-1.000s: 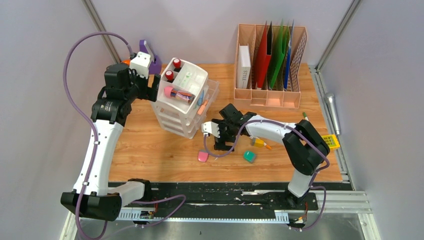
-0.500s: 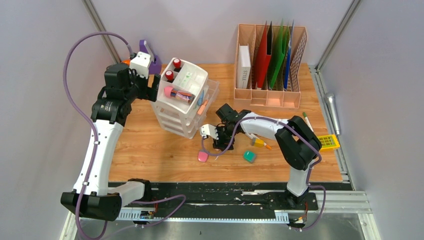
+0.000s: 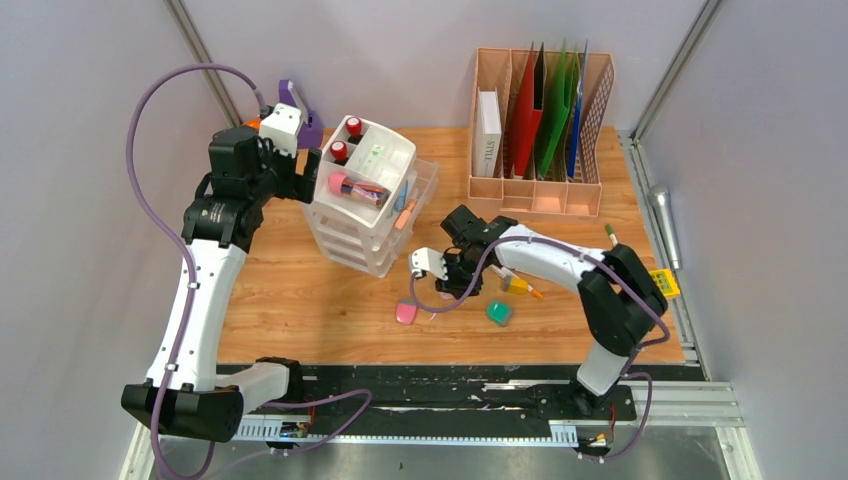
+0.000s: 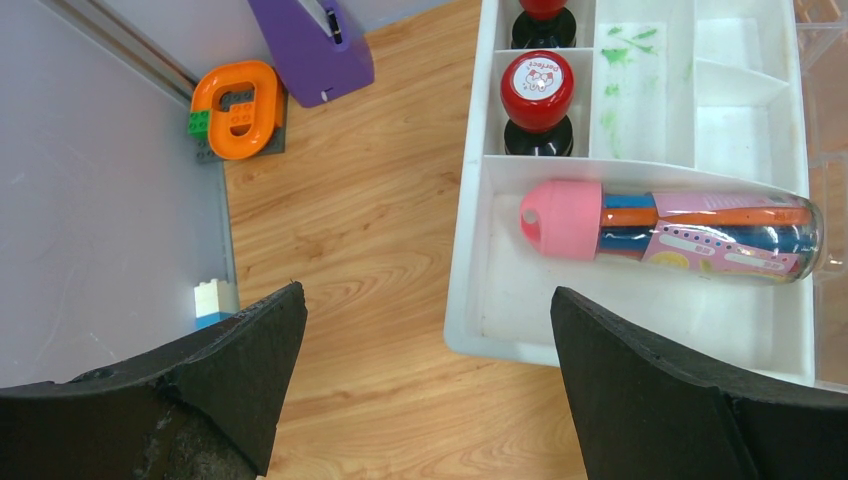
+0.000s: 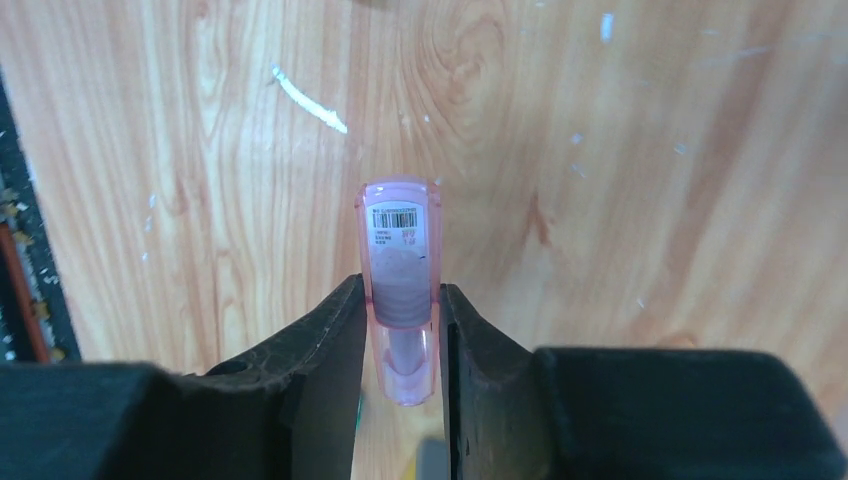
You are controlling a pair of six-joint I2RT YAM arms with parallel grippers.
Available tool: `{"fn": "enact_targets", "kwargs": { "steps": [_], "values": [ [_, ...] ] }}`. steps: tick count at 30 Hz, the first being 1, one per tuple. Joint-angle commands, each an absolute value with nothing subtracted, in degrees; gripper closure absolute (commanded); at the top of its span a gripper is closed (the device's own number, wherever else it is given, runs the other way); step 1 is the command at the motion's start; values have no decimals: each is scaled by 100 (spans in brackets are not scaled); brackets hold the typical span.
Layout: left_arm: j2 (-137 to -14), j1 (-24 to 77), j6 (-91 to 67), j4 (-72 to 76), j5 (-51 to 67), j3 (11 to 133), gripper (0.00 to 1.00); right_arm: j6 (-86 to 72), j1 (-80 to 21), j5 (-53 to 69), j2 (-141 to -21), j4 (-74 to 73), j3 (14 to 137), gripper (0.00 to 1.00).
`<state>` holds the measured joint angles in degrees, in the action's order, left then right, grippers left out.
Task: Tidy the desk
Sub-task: Pick up the stationery from the center of the board.
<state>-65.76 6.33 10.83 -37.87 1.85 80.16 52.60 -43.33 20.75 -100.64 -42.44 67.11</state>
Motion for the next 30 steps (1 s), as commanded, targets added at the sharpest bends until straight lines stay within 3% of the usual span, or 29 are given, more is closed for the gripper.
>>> {"fn": "enact_targets", "kwargs": {
  "steps": [1,6,13,30],
  "values": [
    [-6426,606,1166,-3624,167,7991,0,5361,-4350,1843,-9100,-4732,7190,90],
    [-6416,611,1173,-3611,169,8000,0,6016,-4359,1439,-8689,-4755,7911,91],
    [-6471,606,1118,-3547,160,7938,0,7063,-4377,778,-9229,-4462,9136,91],
    [-6548,609,1156,-3564,81,8007,0,8861,-4825,13,-10079,-3685,9940,88]
  ]
}}
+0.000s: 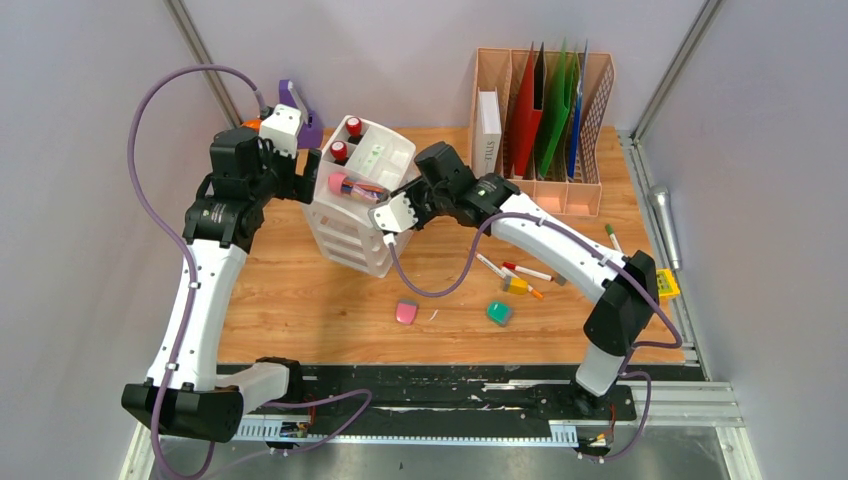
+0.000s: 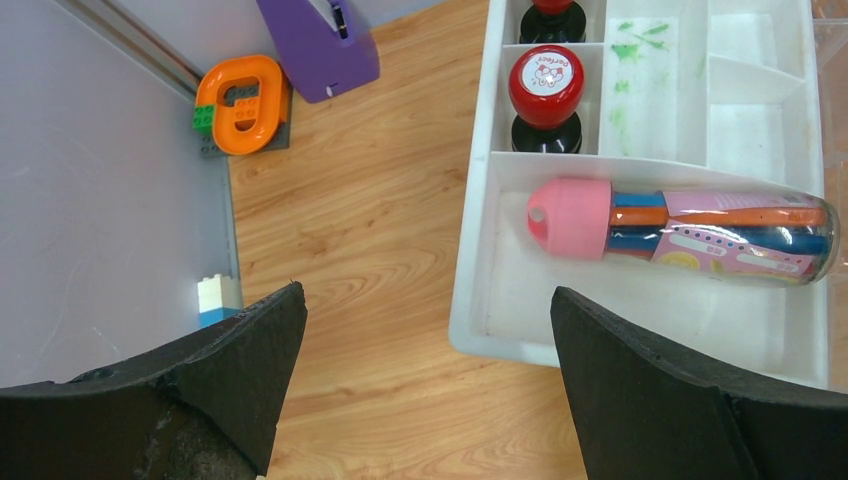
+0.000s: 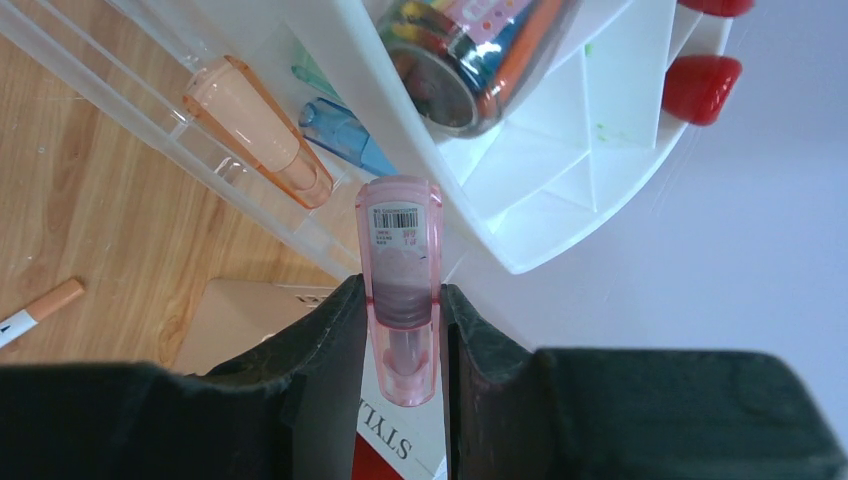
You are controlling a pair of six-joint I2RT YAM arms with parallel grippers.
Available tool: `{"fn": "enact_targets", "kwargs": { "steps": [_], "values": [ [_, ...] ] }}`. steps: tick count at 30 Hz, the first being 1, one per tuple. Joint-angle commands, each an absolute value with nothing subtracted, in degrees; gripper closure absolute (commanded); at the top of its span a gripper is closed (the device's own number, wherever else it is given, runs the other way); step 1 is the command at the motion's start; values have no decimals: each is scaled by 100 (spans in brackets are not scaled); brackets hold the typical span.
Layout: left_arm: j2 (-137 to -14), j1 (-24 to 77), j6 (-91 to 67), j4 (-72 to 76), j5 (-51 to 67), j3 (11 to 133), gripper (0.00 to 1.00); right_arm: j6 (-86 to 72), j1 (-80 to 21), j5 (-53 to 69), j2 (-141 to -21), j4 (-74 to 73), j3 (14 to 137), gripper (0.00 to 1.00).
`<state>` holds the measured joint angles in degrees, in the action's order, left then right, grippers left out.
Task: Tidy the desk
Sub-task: Pick up the stationery from the center of the board, then place the stationery in the drawer.
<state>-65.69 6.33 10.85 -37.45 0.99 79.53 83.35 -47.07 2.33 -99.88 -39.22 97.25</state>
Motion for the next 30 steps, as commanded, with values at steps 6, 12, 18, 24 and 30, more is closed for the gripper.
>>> {"fn": "enact_targets", "kwargs": {
  "steps": [6,12,18,24,30],
  "values": [
    [-6511,600,1199,-3569,47,8029,0,9175,-4926,-284,-10133,-3607,9841,82],
    [-6521,607,1174,-3562,64,8019,0,9348,-4981,-421,-10135,-3499,9712,73],
    [-6529,604,1153,-3551,79,8000,0,9373,-4998,-537,-10125,-3377,9570,59],
    [-6530,609,1139,-3555,88,8015,0,9320,-4997,-602,-10151,-3184,9581,47],
    [-6521,608,1162,-3560,79,8032,0,8893,-4954,-555,-10072,-3142,9769,45]
  ]
}}
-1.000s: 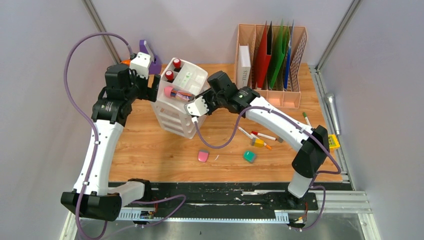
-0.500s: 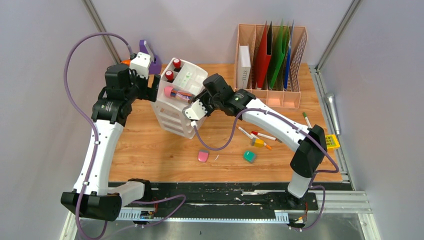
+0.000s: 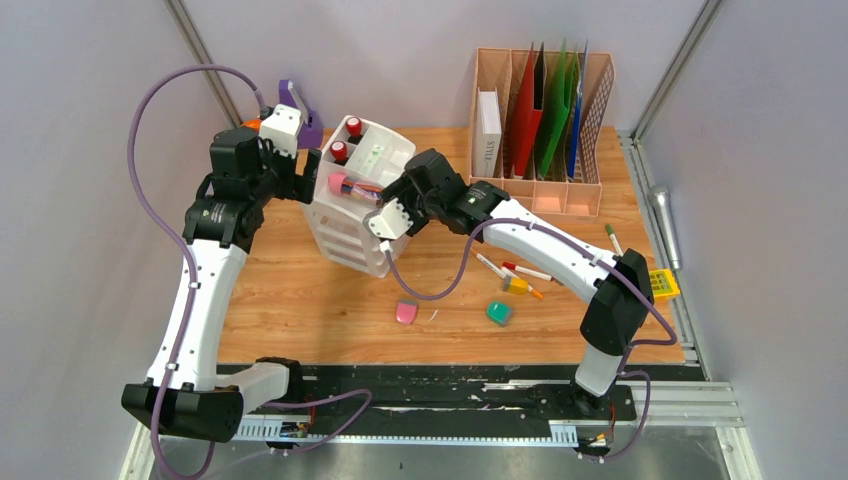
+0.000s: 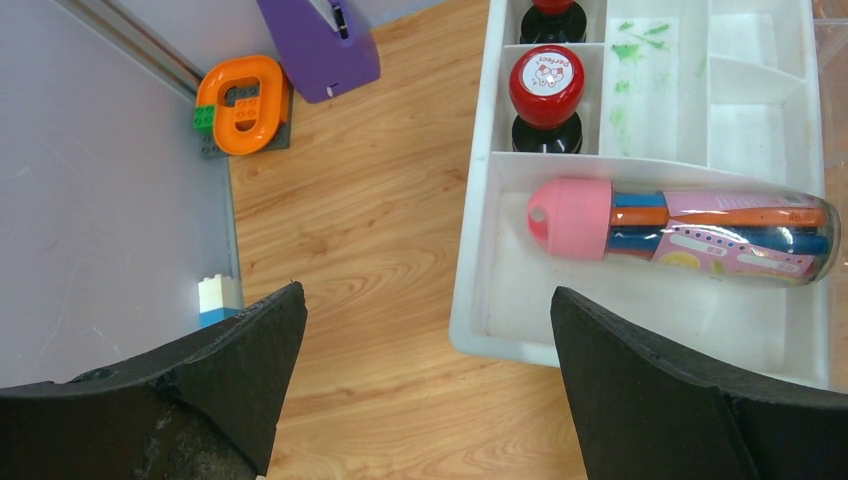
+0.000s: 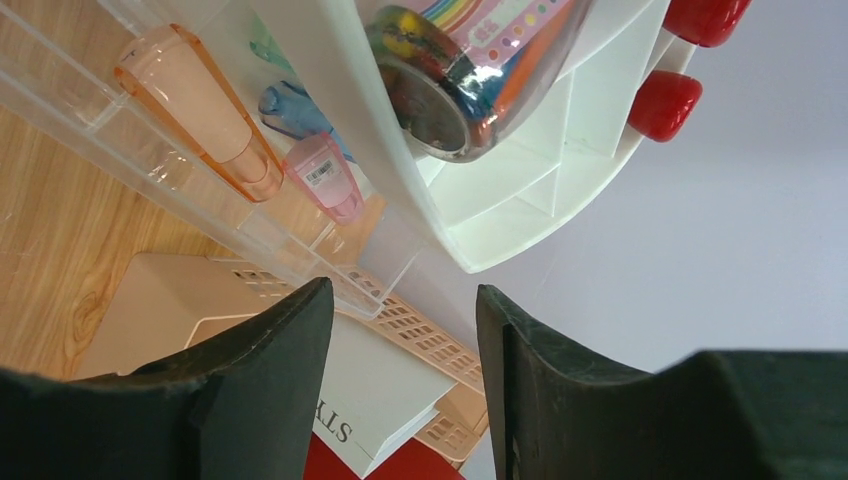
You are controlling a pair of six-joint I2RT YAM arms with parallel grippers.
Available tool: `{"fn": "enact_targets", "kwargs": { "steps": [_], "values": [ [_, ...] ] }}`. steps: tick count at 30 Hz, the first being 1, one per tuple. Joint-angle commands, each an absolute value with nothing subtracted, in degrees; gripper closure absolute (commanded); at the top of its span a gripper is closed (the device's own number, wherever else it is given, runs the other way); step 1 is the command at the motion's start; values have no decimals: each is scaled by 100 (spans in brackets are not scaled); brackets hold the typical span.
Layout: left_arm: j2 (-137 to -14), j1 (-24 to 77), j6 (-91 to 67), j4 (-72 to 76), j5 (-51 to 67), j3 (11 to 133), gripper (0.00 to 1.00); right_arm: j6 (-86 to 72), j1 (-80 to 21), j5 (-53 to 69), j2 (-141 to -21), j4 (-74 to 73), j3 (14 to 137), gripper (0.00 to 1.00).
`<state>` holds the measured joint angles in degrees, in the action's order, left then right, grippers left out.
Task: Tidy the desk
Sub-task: Place the stationery in the drawer.
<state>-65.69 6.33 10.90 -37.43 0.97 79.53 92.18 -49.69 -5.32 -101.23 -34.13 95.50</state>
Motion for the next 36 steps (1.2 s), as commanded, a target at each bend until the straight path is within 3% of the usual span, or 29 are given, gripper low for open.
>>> {"fn": "enact_targets", "kwargs": {
  "steps": [1,18,29,36],
  "values": [
    [-6521,611,1165,-3566,75,8037,0,8720,-4944,-519,-10047,-3140,9818,44],
    [-6724,611,941,-3644,233,8230,0,4272,-3662,1171,-9142,-3199,9013,43],
    [-7106,608,518,-3400,252,8275,0,2660,-3265,2601,-9779,-3117,8838,62],
    [-7355,611,257,-3323,403,8258,0,2172,-3357,3264,-10352,-2900,9368,67]
  ]
}}
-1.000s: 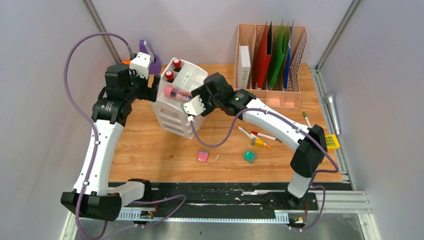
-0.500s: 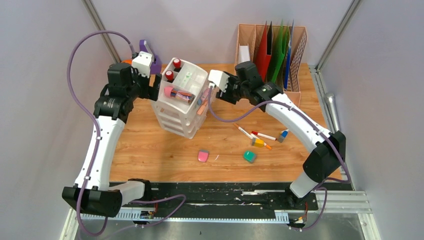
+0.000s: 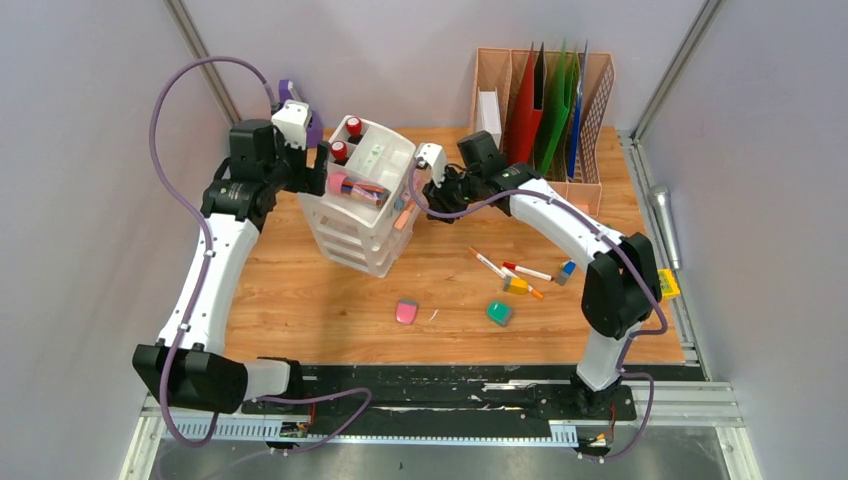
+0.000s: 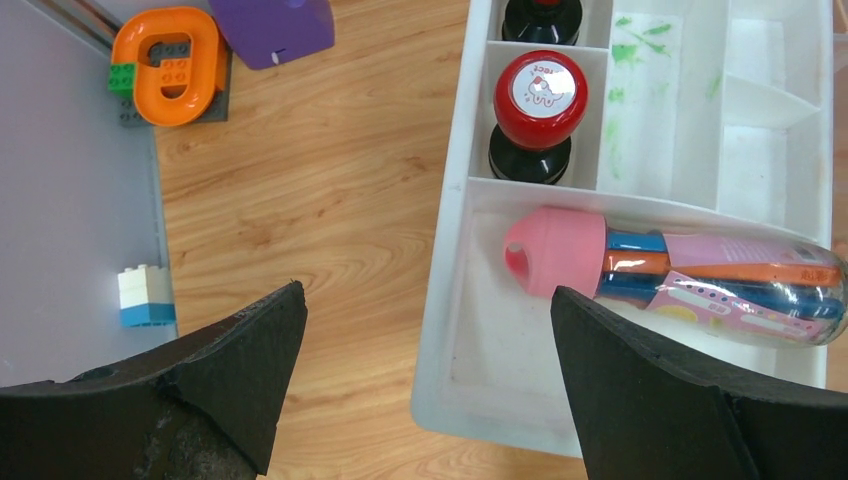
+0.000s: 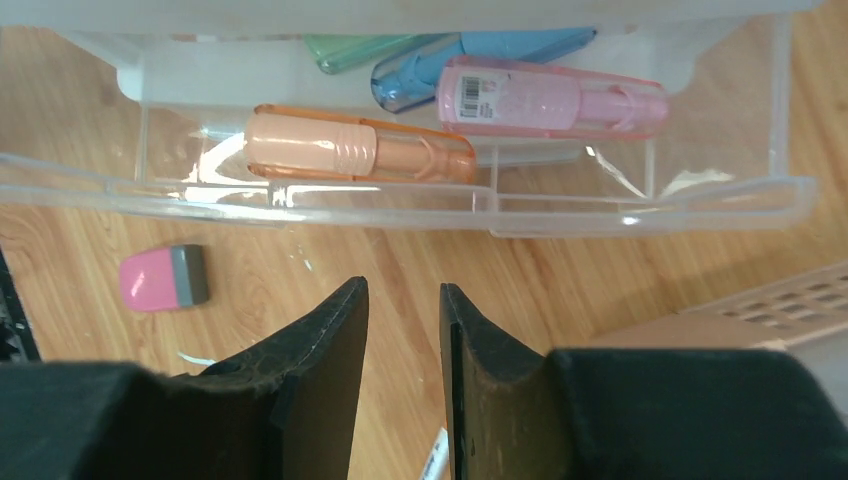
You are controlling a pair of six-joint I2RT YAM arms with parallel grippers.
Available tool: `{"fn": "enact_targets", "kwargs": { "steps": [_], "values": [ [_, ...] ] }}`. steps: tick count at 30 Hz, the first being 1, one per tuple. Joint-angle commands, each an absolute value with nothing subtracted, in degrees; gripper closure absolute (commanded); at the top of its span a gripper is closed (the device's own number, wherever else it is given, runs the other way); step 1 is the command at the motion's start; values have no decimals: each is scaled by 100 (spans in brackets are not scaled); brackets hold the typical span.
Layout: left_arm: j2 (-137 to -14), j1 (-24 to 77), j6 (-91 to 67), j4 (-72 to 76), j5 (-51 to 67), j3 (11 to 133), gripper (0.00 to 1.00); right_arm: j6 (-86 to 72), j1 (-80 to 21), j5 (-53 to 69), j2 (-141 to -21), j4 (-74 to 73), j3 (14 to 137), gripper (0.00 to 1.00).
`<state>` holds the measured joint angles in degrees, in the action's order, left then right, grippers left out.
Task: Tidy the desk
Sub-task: Place the stationery in the drawer, then close the drawer in the storage box.
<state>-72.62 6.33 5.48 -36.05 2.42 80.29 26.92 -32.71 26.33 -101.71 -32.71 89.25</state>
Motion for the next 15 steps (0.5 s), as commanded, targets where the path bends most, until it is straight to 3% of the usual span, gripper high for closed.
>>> {"fn": "enact_targets", "kwargs": {
  "steps": [1,7,15],
  "values": [
    [-7369,605,238,-3316,426,8251,0,2083,-3376,3297,-10404,-2826,9417,67],
    [-7392,608,107,-3251,594,8120,0,1530,-3419,3480,-10600,-2214,9524,67],
    [-7387,611,28,-3171,791,7942,0,803,-3441,3738,-10863,-1541,9630,59]
  ]
}}
